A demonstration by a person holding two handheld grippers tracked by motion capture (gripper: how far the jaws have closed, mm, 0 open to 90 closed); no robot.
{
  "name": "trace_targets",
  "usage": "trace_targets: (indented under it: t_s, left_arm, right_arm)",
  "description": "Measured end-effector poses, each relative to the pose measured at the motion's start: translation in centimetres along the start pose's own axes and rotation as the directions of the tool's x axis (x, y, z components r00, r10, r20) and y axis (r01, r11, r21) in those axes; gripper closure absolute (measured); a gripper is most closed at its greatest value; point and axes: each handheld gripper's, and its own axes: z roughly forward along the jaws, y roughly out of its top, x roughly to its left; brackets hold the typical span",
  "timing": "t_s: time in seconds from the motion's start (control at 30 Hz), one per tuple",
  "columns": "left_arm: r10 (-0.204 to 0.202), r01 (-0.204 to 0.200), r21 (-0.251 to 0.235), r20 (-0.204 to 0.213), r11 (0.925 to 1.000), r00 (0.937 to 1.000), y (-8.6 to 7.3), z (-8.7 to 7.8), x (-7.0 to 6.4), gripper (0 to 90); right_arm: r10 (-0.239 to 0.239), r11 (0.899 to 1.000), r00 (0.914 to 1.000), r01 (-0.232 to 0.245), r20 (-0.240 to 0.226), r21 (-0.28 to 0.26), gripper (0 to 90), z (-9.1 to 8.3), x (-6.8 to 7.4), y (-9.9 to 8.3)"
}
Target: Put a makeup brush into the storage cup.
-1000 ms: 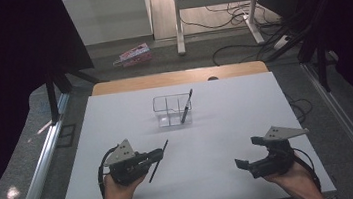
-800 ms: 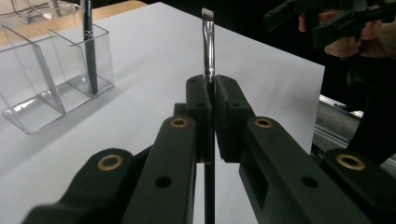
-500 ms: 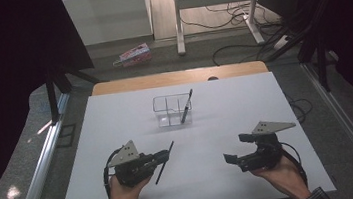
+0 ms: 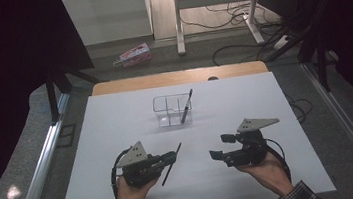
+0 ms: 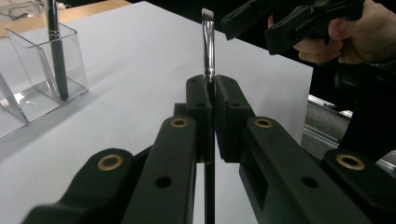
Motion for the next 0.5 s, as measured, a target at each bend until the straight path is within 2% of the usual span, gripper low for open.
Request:
trace_targets:
  t_s: [0.27, 0.5]
  left_arm:
    - [0.002, -0.002, 0.003, 0.000, 1.0000, 1.0000, 0.0, 0.6, -0.3, 85.8]
    - [0.017, -0.017, 0.012, -0.010, 0.9998, 0.9998, 0.1, 1.1, -0.6, 85.8]
  right_arm:
    - [0.008, 1.000, 0.9977, -0.007, -0.067, 0.014, 31.3, 1.3, 0.5, 0.5]
    - [0.053, 0.998, 0.9874, -0.055, -0.149, -0.007, 40.5, 2.2, 0.7, 1.2]
